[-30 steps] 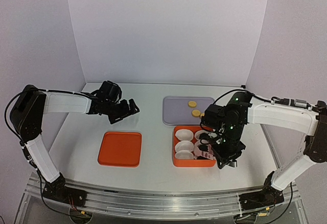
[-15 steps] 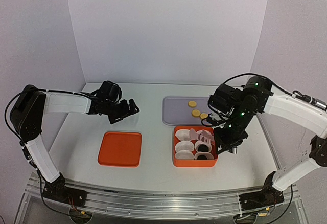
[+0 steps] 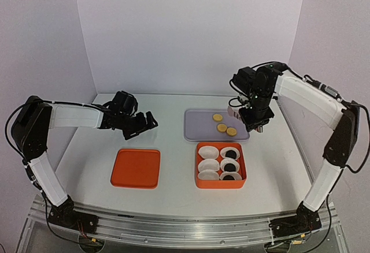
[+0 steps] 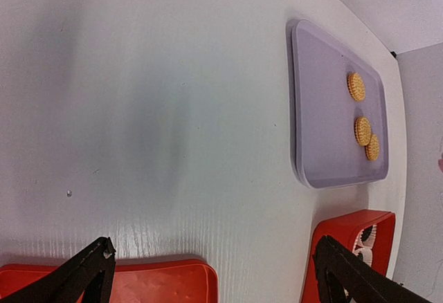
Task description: Pack the cookies
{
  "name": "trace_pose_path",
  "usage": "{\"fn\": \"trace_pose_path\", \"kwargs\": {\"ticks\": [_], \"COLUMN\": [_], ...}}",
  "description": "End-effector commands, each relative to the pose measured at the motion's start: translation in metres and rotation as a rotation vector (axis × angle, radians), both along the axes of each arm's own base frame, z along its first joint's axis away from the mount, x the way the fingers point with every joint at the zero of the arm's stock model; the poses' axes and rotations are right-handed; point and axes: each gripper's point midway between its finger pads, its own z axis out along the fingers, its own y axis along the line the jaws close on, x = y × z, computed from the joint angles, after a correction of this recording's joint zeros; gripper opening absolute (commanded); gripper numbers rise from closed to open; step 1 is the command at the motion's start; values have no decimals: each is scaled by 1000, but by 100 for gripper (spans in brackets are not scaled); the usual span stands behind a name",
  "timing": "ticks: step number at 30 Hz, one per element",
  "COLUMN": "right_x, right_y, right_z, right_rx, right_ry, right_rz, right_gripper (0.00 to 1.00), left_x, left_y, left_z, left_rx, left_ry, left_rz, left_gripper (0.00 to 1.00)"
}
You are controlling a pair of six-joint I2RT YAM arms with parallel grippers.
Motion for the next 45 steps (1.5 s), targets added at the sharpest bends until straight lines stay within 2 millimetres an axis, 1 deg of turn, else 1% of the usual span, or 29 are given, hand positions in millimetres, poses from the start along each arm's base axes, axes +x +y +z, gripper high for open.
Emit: {"fn": "trace_pose_path", "kwargs": {"ticks": [1,3,5,9,12,16,23,28,41,45], "right_x": [-66,-62,-59,-55,-53,-51,-43,-34,-22,-21], "right_y": [-72,-78,-80,-74,-72,-71,-71,-71,-70,-69], "right_z": [-2,-8,-12,-25,-35,-43,-55,-59,-70,-74], "right_rx": [-276,-292,-270,-193,-193,-198,-229,-248,-277,-279], "right_ry": [441,468,484,511,550,577,594,586,581,590], "right_rz": [111,134,160,189,223,249,241,234,212,211], "right_gripper": [28,28,29,30,30,31,33,33,33,33], "left_x": [12,13,13,14,17,18,16,15,14,14], "left_y": [-7,-6,-6,-6,-8,-9,-7,-6,-3,-2], "left_z": [47,46,44,40,39,38,35,35,31,30], "left_rx": [-51,-41,-36,-27,-19,-20,-11,-12,-8,-3], "left_ry": [-90,-84,-80,-71,-63,-64,-58,-56,-50,-50], "left_rz": [-8,-6,-6,-7,-14,-17,-9,-4,8,10], "left_gripper": [100,100,100,100,100,100,100,100,100,100]}}
